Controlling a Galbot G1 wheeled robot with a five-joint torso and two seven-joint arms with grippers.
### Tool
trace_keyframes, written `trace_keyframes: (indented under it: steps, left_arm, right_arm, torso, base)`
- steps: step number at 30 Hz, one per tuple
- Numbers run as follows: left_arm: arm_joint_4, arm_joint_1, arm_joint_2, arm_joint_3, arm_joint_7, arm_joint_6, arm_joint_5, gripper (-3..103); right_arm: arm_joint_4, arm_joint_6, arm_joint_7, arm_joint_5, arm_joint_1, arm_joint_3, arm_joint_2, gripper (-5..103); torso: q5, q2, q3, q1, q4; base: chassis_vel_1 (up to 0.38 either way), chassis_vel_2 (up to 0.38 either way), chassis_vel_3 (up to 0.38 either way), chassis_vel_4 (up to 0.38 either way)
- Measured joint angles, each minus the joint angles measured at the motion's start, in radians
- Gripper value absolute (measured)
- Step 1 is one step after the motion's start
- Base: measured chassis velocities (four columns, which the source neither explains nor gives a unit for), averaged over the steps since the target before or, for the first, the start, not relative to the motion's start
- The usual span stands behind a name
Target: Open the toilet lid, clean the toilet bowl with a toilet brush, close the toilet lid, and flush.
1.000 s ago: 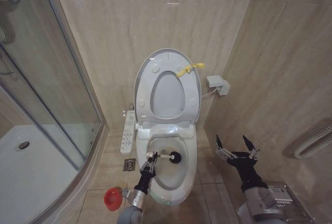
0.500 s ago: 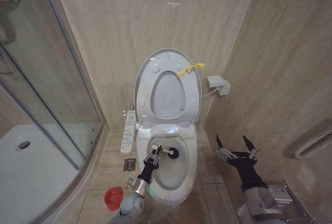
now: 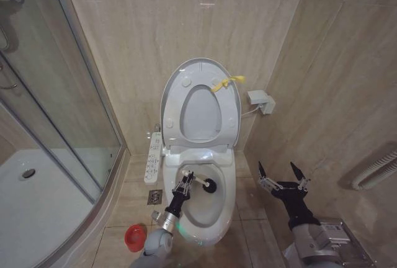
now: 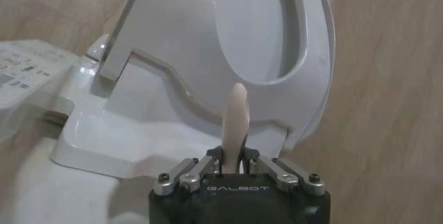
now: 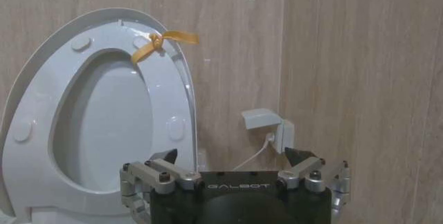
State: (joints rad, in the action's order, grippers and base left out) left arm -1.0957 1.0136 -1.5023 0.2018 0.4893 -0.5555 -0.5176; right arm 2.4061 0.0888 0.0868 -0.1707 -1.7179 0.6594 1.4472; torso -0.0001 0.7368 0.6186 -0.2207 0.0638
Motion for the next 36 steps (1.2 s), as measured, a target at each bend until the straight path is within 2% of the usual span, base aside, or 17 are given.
trace_keyframes:
  steps: [2,4,7,8,11,12,14,19,21,22,23,24,27,30,32,35,36]
  left_arm:
    - [0.008,-0.003,-0.004,0.009,-0.011,-0.007,0.041,19]
    - [0.012,-0.003,-0.012,0.022,-0.034,-0.014,0.115,19]
    - [0.002,0.000,-0.016,0.024,-0.051,-0.014,0.132,19]
    - [-0.008,0.003,-0.017,0.019,-0.054,-0.012,0.116,19]
    - [-0.061,0.018,-0.012,-0.016,-0.044,0.018,-0.016,19]
    - [-0.061,0.018,-0.012,-0.016,-0.044,0.018,-0.016,19]
    - [-0.093,0.026,-0.010,-0.030,-0.036,0.038,-0.086,19]
    - [-0.097,0.029,-0.006,-0.027,-0.031,0.042,-0.091,19]
    - [-0.081,0.027,-0.005,-0.017,-0.028,0.030,-0.057,19]
    - [-0.064,0.024,-0.006,-0.004,-0.025,0.015,-0.013,19]
    - [-0.064,0.024,-0.006,-0.004,-0.025,0.015,-0.013,19]
    - [-0.049,0.022,-0.009,0.012,-0.024,-0.005,0.046,19]
    - [-0.029,0.018,-0.022,0.041,-0.024,-0.037,0.152,19]
    - [-0.024,0.016,-0.024,0.047,-0.023,-0.046,0.169,19]
    - [-0.030,0.018,-0.021,0.039,-0.018,-0.044,0.145,19]
    - [-0.077,0.029,-0.014,-0.002,0.007,-0.002,-0.019,19]
    - [-0.077,0.029,-0.014,-0.002,0.007,-0.002,-0.019,19]
  right_arm:
    - [0.000,0.000,0.000,0.000,0.000,0.000,0.000,100]
    - [0.000,0.000,0.000,0.000,0.000,0.000,0.000,100]
    - [0.000,0.000,0.000,0.000,0.000,0.000,0.000,100]
    - [0.000,0.000,0.000,0.000,0.000,0.000,0.000,100]
    - [0.000,0.000,0.000,0.000,0.000,0.000,0.000,100]
    - [0.000,0.000,0.000,0.000,0.000,0.000,0.000,100]
    - [0.000,0.000,0.000,0.000,0.000,0.000,0.000,100]
    - [0.000,0.000,0.000,0.000,0.000,0.000,0.000,100]
    - [0.000,0.000,0.000,0.000,0.000,0.000,0.000,100]
    - [0.000,0.000,0.000,0.000,0.000,0.000,0.000,100]
    - [0.000,0.000,0.000,0.000,0.000,0.000,0.000,100]
    - [0.000,0.000,0.000,0.000,0.000,0.000,0.000,100]
    - [0.000,0.000,0.000,0.000,0.000,0.000,0.000,100]
    - [0.000,0.000,0.000,0.000,0.000,0.000,0.000,100]
    - [0.000,0.000,0.000,0.000,0.000,0.000,0.000,100]
    - [0.000,0.000,0.000,0.000,0.000,0.000,0.000,100]
    - [0.000,0.000,0.000,0.000,0.000,0.000,0.000,100]
  torso:
    - [0.0001,0.000,0.000,0.000,-0.0001]
    - [0.0001,0.000,0.000,0.000,-0.0001]
    - [0.0000,0.000,0.000,0.000,0.0003]
    - [0.0000,0.000,0.000,0.000,0.0004]
    - [0.0000,0.000,0.000,0.000,0.0003]
    - [0.0000,0.000,0.000,0.000,0.0003]
    - [0.0000,0.000,0.000,0.000,0.0005]
    - [0.0000,0.000,0.000,0.000,0.0003]
    - [0.0000,0.000,0.000,0.000,0.0000]
    - [0.0000,0.000,0.000,0.000,0.0001]
    - [0.0000,0.000,0.000,0.000,0.0001]
    - [0.0001,0.000,0.000,0.000,0.0001]
    - [0.0000,0.000,0.000,0.000,0.0002]
    - [0.0000,0.000,0.000,0.000,0.0002]
    - [0.0000,0.000,0.000,0.000,0.0002]
    - [0.0001,0.000,0.000,0.000,0.0000]
    - [0.0001,0.000,0.000,0.000,0.0000]
  base:
    - [0.000,0.000,0.000,0.000]
    - [0.000,0.000,0.000,0.000]
    - [0.000,0.000,0.000,0.000]
    - [0.000,0.000,0.000,0.000]
    - [0.000,0.000,0.000,0.000]
    - [0.000,0.000,0.000,0.000]
    - [0.000,0.000,0.000,0.000]
    - [0.000,0.000,0.000,0.000]
    - [0.000,0.000,0.000,0.000]
    - [0.000,0.000,0.000,0.000]
    - [0.000,0.000,0.000,0.000]
    - [0.000,0.000,0.000,0.000]
    - [0.000,0.000,0.000,0.000]
    - [0.000,0.000,0.000,0.000]
    - [0.000,0.000,0.000,0.000]
    - [0.000,0.000,0.000,0.000]
    - [0.000,0.000,0.000,0.000]
